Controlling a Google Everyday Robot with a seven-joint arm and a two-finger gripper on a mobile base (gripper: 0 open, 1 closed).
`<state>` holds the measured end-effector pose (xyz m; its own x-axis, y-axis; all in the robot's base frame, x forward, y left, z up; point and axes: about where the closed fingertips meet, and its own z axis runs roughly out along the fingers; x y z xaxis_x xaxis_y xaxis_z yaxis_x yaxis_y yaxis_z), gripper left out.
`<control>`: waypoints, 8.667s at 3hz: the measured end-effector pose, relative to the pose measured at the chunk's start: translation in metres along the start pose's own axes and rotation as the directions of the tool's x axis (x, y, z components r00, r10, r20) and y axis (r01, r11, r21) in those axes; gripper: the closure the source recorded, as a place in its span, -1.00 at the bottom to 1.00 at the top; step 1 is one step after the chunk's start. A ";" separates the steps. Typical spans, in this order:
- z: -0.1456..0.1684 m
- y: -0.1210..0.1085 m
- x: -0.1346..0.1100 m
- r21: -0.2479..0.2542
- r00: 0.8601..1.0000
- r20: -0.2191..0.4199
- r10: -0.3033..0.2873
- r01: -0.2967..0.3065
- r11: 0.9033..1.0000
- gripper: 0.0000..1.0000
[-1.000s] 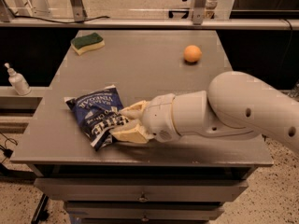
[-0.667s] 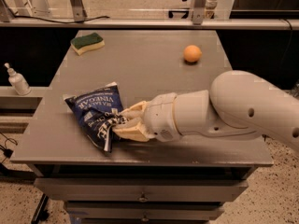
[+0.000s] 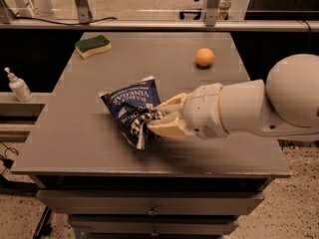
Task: Move blue chip bag near orange
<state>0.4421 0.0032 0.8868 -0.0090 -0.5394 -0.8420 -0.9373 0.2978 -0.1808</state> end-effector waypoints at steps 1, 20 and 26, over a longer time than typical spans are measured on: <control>-0.036 -0.017 0.005 0.057 0.999 -0.053 -0.011 0.014 0.998 1.00; -0.108 -0.261 0.152 0.616 0.963 -0.029 0.268 -0.194 0.763 0.72; -0.119 -0.239 0.108 0.551 0.981 -0.031 0.193 -0.145 0.822 -1.00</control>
Offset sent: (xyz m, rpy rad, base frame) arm 0.0028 -0.0286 0.0133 -0.0403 -0.0166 -0.0412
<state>0.6239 -0.2195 0.8998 -0.2010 -0.4958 -0.8448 -0.5771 0.7568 -0.3069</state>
